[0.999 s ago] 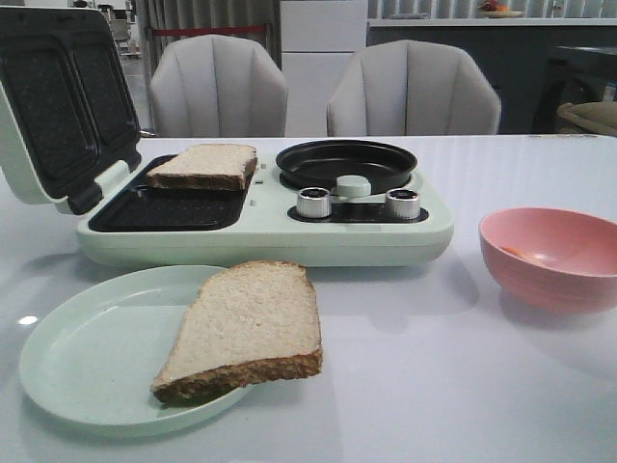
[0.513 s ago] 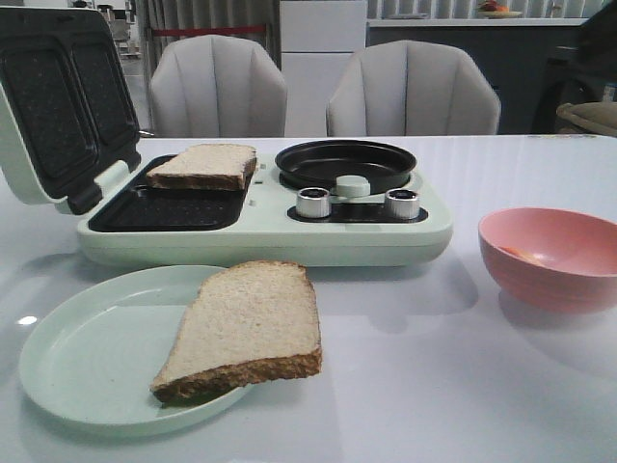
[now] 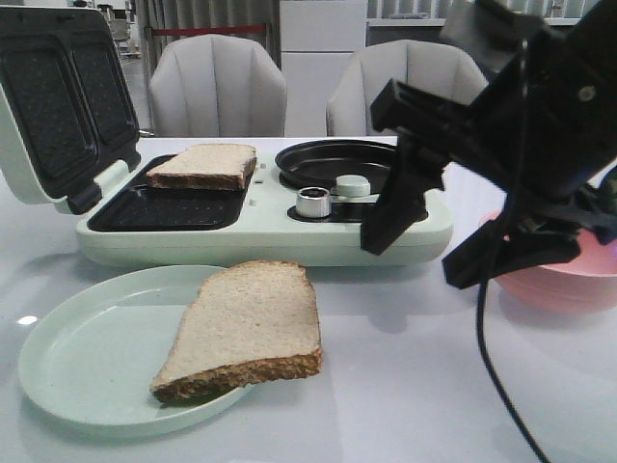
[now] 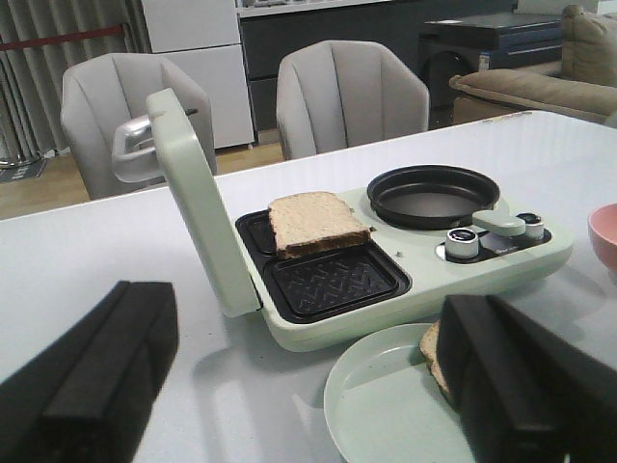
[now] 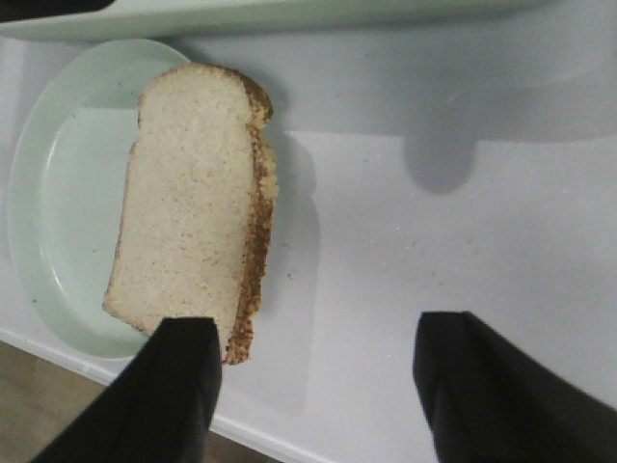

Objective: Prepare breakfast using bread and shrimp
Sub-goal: 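Reach the right gripper to the remaining bread slice and grasp it, then carry the bread with the right gripper onto the first slice, then release the bread and raise the right gripper away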

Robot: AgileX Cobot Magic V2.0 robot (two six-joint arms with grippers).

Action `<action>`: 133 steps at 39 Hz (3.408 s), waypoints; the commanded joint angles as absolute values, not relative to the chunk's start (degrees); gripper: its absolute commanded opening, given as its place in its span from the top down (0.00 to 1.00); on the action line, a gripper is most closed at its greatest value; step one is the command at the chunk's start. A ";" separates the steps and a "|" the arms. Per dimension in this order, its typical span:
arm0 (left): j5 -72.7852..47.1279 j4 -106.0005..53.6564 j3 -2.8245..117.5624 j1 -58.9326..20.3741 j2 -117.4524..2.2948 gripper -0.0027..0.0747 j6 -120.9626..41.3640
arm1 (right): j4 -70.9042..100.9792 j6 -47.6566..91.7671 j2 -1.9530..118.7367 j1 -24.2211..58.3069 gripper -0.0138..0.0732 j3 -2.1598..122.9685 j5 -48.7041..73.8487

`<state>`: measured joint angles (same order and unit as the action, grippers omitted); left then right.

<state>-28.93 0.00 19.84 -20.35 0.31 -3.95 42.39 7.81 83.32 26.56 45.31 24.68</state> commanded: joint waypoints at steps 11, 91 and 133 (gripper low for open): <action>-24.10 -0.49 21.35 -20.83 1.26 0.18 -3.31 | 70.45 33.88 95.27 26.62 0.23 52.26 27.66; -24.10 -0.38 21.35 -20.83 1.26 0.18 -3.31 | 109.09 66.71 117.29 29.23 0.60 89.37 27.64; -24.10 -0.38 21.35 -20.83 1.26 0.18 -3.31 | 87.64 71.58 109.77 33.99 0.31 88.85 9.03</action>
